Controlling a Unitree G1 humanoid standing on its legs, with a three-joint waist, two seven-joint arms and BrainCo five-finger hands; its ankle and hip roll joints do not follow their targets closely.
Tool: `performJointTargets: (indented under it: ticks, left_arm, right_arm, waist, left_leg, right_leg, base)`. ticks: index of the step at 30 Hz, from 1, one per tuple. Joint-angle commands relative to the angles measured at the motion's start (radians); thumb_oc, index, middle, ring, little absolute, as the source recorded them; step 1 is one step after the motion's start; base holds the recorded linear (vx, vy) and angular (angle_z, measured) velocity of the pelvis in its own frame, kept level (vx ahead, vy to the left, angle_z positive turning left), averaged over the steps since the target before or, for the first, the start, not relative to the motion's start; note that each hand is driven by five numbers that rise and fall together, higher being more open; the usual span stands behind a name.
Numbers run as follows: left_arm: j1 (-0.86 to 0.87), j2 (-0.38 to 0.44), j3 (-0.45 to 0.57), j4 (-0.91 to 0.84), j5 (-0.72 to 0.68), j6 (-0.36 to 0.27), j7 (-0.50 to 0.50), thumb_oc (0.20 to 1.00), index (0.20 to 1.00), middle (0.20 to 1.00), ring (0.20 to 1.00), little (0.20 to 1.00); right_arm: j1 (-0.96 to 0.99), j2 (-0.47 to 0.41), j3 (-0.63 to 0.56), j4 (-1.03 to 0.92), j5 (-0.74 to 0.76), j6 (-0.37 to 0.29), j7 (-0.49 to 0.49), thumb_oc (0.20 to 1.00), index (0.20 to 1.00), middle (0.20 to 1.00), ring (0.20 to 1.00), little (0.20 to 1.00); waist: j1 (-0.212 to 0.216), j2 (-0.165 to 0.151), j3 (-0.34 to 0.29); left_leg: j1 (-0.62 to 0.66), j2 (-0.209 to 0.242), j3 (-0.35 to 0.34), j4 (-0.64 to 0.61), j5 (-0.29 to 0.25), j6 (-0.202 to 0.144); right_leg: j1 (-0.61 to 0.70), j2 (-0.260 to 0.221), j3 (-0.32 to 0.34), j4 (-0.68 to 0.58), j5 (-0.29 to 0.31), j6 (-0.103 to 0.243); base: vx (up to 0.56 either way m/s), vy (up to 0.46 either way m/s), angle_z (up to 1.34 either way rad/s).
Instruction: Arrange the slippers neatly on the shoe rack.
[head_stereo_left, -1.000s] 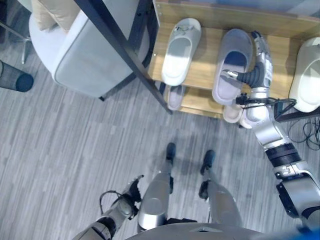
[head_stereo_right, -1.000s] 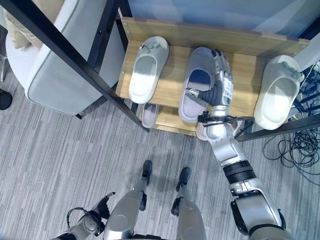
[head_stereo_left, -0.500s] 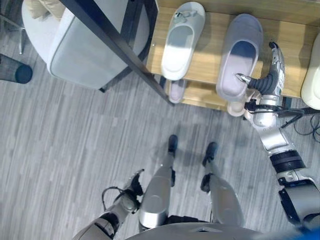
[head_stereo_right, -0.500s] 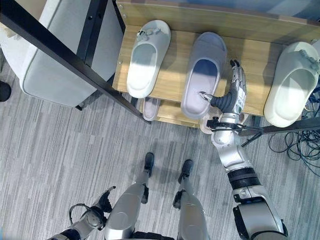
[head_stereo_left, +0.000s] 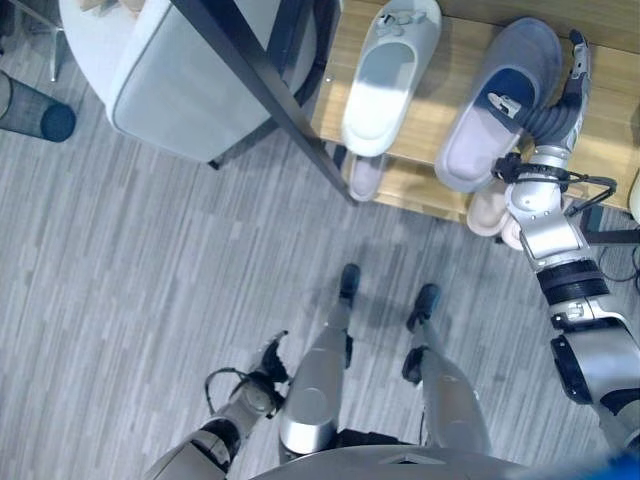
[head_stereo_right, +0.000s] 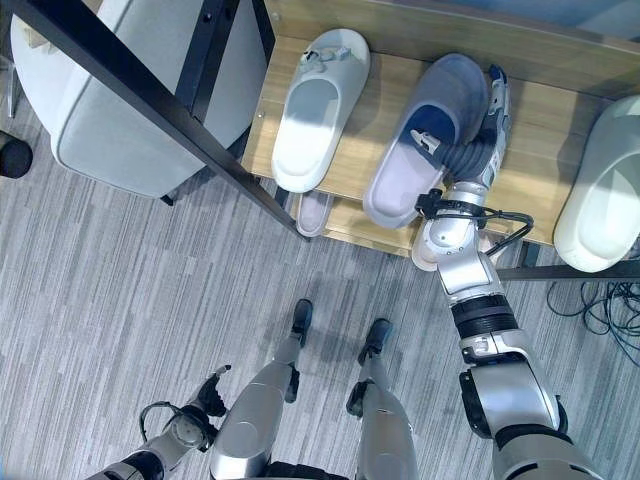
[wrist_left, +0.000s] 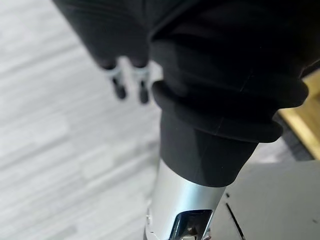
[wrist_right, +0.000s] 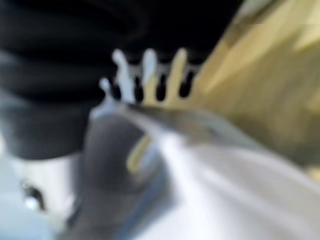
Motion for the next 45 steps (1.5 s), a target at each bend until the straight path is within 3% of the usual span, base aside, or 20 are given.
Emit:
performJointTargets:
  ticks: [1, 2, 3, 9, 20, 28, 30, 31, 32, 38, 41, 43, 45]
  left_arm:
    - [-0.043, -0.018, -0.033, 0.012, -0.018, -0.020, -0.012, 1.000, 1.000, 1.000, 1.000, 1.000]
    - [-0.043, -0.017, -0.028, 0.012, -0.027, -0.022, -0.015, 1.000, 1.000, 1.000, 1.000, 1.000]
    - [-0.045, -0.014, -0.024, 0.007, -0.037, -0.024, -0.012, 1.000, 1.000, 1.000, 1.000, 1.000]
    - [-0.049, -0.021, -0.019, 0.012, -0.040, -0.021, -0.005, 1.000, 1.000, 1.000, 1.000, 1.000]
    - [-0.055, -0.022, 0.001, -0.024, -0.030, -0.023, -0.002, 1.000, 1.000, 1.000, 1.000, 1.000]
    - [-0.052, -0.010, 0.071, -0.032, -0.048, -0.031, 0.000, 1.000, 1.000, 1.000, 1.000, 1.000]
    - [-0.054, 0.005, 0.127, -0.050, -0.099, -0.046, 0.010, 1.000, 1.000, 1.000, 1.000, 1.000]
    - [-0.055, 0.006, 0.127, -0.051, -0.099, -0.046, 0.010, 1.000, 1.000, 1.000, 1.000, 1.000]
    - [-0.042, 0.030, 0.190, -0.100, -0.168, -0.078, 0.036, 1.000, 1.000, 1.000, 1.000, 1.000]
    - [-0.065, 0.065, 0.285, -0.074, -0.247, -0.106, 0.097, 1.000, 1.000, 1.000, 1.000, 1.000]
    - [-0.072, 0.080, 0.294, -0.067, -0.244, -0.118, 0.119, 1.000, 1.000, 1.000, 1.000, 1.000]
    - [-0.091, 0.093, 0.253, -0.062, -0.174, -0.141, 0.157, 1.000, 1.000, 1.000, 1.000, 1.000]
    - [-0.106, 0.090, 0.221, -0.062, -0.157, -0.138, 0.169, 1.000, 1.000, 1.000, 1.000, 1.000]
  right_arm:
    - [-0.080, -0.113, 0.036, 0.055, 0.108, -0.055, 0.019, 1.000, 1.000, 1.000, 1.000, 1.000]
    - [-0.098, -0.125, 0.049, 0.084, 0.119, -0.055, 0.027, 0.238, 0.238, 0.238, 0.238, 0.238]
    - [-0.112, -0.143, 0.067, 0.102, 0.109, -0.048, 0.030, 0.200, 0.200, 0.200, 0.200, 0.200]
    - [-0.074, -0.139, 0.046, 0.072, 0.080, -0.039, 0.010, 0.200, 0.200, 0.200, 0.200, 0.200]
    - [0.109, -0.131, -0.071, -0.209, -0.054, -0.065, -0.045, 0.200, 0.200, 0.200, 0.200, 0.200]
    - [0.275, -0.119, -0.089, -0.724, -0.160, -0.178, 0.080, 0.200, 0.200, 0.200, 0.200, 0.200]
    - [0.346, -0.123, -0.051, -0.866, -0.114, -0.232, 0.180, 0.200, 0.200, 0.200, 0.200, 0.200]
    - [0.346, -0.123, -0.053, -0.868, -0.113, -0.231, 0.182, 0.200, 0.200, 0.200, 0.200, 0.200]
    - [0.462, -0.137, -0.017, -0.918, -0.049, -0.263, 0.283, 0.200, 0.200, 0.200, 0.200, 0.200]
    - [0.643, -0.187, 0.031, -0.903, 0.000, -0.285, 0.375, 0.200, 0.200, 0.200, 0.200, 0.200]
    - [0.666, -0.217, 0.061, -0.864, -0.019, -0.291, 0.370, 0.200, 0.200, 0.200, 0.200, 0.200]
    - [0.633, -0.303, 0.140, -0.689, -0.249, -0.264, 0.261, 0.200, 0.200, 0.200, 0.200, 0.200]
    - [0.591, -0.297, 0.186, -0.564, -0.258, -0.252, 0.220, 0.200, 0.200, 0.200, 0.200, 0.200]
  waist:
    - [0.016, -0.028, 0.008]
    - [0.019, -0.026, 0.008]
    - [0.023, -0.026, 0.009]
    - [0.019, -0.026, 0.009]
    - [-0.013, -0.032, 0.020]
    - [-0.053, -0.051, 0.050]
    - [-0.070, -0.064, 0.050]
    - [-0.070, -0.064, 0.050]
    - [-0.085, -0.079, 0.050]
    - [-0.117, -0.101, 0.050]
    - [-0.128, -0.104, 0.050]
    - [-0.134, -0.094, 0.050]
    - [-0.135, -0.091, 0.050]
  left_leg:
    - [-0.078, -0.007, 0.002, 0.123, -0.119, -0.003]
    - [-0.080, -0.008, 0.000, 0.122, -0.117, -0.004]
    - [-0.081, -0.009, 0.000, 0.117, -0.113, -0.005]
    - [-0.078, -0.013, -0.002, 0.110, -0.112, -0.005]
    - [-0.076, -0.015, 0.009, 0.116, -0.122, -0.001]
    - [-0.115, -0.007, 0.031, 0.155, -0.127, 0.004]
    - [-0.136, -0.003, 0.038, 0.166, -0.131, 0.001]
    - [-0.140, -0.003, 0.037, 0.166, -0.126, 0.002]
    - [-0.165, 0.001, 0.042, 0.175, -0.128, -0.001]
    - [-0.259, 0.007, 0.043, 0.234, -0.138, 0.001]
    - [-0.302, 0.010, 0.044, 0.260, -0.144, 0.002]
    - [-0.377, 0.008, 0.040, 0.299, -0.148, 0.003]
    - [-0.399, 0.010, 0.037, 0.315, -0.176, -0.004]
  right_leg:
    - [0.045, -0.085, 0.040, 0.120, -0.197, 0.064]
    - [0.045, -0.084, 0.039, 0.117, -0.195, 0.063]
    - [0.046, -0.085, 0.036, 0.113, -0.193, 0.064]
    - [0.053, -0.087, 0.026, 0.111, -0.195, 0.065]
    - [0.038, -0.090, 0.044, 0.122, -0.194, 0.069]
    - [-0.011, -0.091, 0.074, 0.143, -0.186, 0.067]
    - [-0.034, -0.089, 0.082, 0.156, -0.189, 0.067]
    - [-0.037, -0.090, 0.081, 0.155, -0.185, 0.067]
    - [-0.060, -0.090, 0.079, 0.165, -0.188, 0.069]
    - [-0.153, -0.094, 0.080, 0.222, -0.198, 0.067]
    - [-0.202, -0.098, 0.083, 0.260, -0.204, 0.066]
    - [-0.287, -0.112, 0.078, 0.322, -0.217, 0.064]
    - [-0.316, -0.116, 0.088, 0.352, -0.243, 0.070]
  base:
    - [-0.02, 0.010, 0.07]
    - [-0.01, 0.017, 0.03]
    - [0.00, 0.000, 0.00]
    - [0.00, 0.021, 0.06]
    - [0.00, 0.002, 0.00]
    - [-0.04, 0.010, -0.05]
    - [-0.04, 0.002, -0.31]
    - [-0.06, 0.012, -0.28]
    - [-0.05, 0.004, -0.11]
    - [-0.05, 0.005, 0.01]
    - [-0.04, 0.019, -0.03]
    - [-0.03, -0.002, -0.09]
    - [0.02, 0.010, -0.01]
